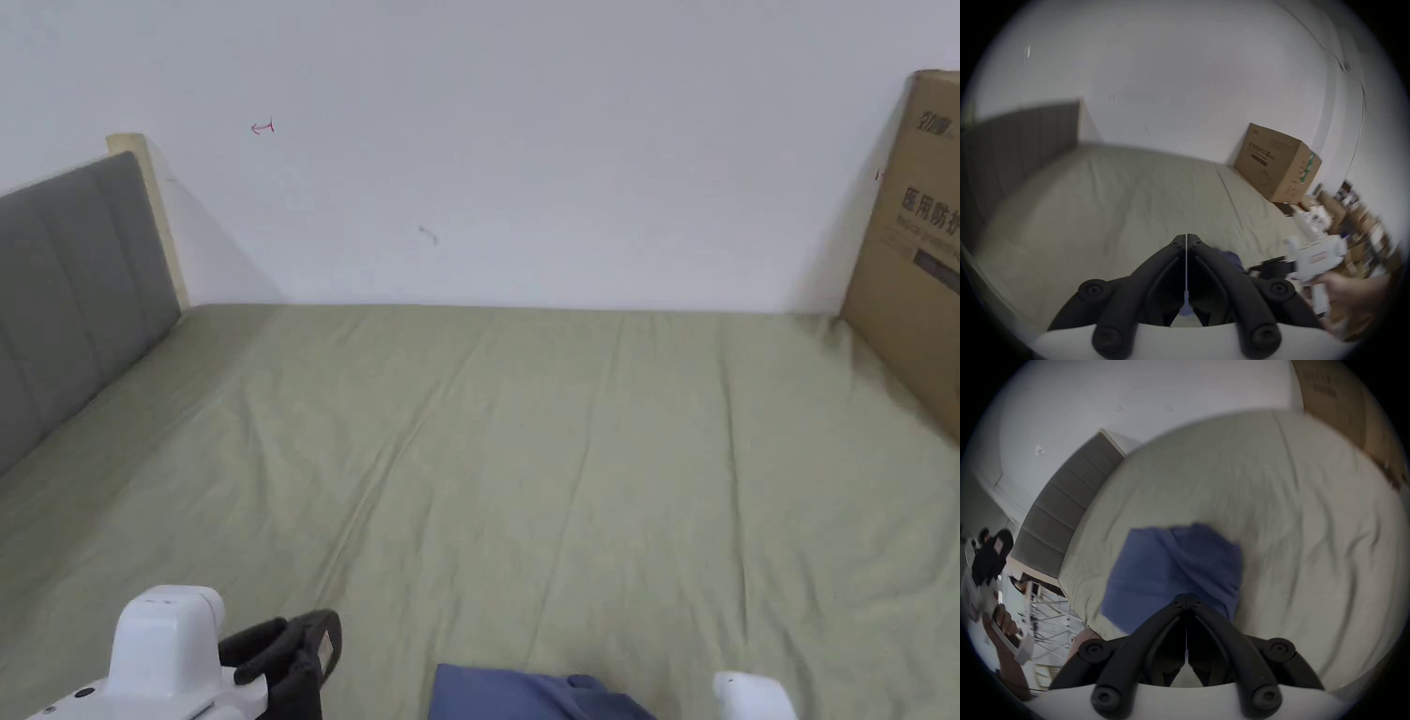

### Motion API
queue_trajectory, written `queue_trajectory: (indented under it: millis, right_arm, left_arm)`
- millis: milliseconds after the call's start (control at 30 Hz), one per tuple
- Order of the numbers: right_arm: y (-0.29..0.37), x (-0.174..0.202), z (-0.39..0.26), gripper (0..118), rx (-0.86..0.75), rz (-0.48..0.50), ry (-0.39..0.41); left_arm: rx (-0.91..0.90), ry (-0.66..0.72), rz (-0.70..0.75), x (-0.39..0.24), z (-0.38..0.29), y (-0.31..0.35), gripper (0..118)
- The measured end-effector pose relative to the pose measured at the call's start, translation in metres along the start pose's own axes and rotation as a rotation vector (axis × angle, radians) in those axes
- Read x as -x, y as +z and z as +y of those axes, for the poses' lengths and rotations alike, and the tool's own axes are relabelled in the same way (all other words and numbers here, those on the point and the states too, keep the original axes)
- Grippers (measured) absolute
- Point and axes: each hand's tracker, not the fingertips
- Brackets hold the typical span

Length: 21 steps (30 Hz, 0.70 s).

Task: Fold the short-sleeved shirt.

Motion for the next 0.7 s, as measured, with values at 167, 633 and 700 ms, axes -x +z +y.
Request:
queue_trajectory:
  millis: [167,633,700]
  right_arm:
    - [-0.043,-0.039,-0.006,0,0.113,0.030,-0.142]
    - [-0.038,-0.049,-0.015,0,0.070,0.108,-0.266]
    - [-0.038,-0.051,-0.018,0,0.064,0.114,-0.289]
  left_arm:
    - [0.284,0.438,-0.257,0.085,-0.027,-0.077,5]
    - [0.608,0.611,-0.811,0.084,-0.115,-0.250,118]
    - [0.604,0.507,-0.676,0.070,-0.115,-0.262,105]
